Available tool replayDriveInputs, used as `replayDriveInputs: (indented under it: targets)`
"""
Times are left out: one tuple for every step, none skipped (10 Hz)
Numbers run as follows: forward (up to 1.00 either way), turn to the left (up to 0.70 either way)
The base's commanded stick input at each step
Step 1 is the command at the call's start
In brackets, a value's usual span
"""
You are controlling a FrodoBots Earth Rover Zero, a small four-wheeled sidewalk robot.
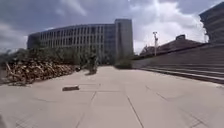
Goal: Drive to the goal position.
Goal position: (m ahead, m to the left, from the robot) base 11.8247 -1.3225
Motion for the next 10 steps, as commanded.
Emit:
replayDriveInputs:
  targets:
    - [0.70, -0.02]
    - [0.70, -0.07]
    - [0.70, -0.12]
    - [0.70, -0.14]
    - [0.70, -0.14]
    - [0.70, -0.13]
    - [0.70, 0.00]
    - [0.70, 0.00]
    - [0.70, 0.00]
    - [0.70, 0.00]
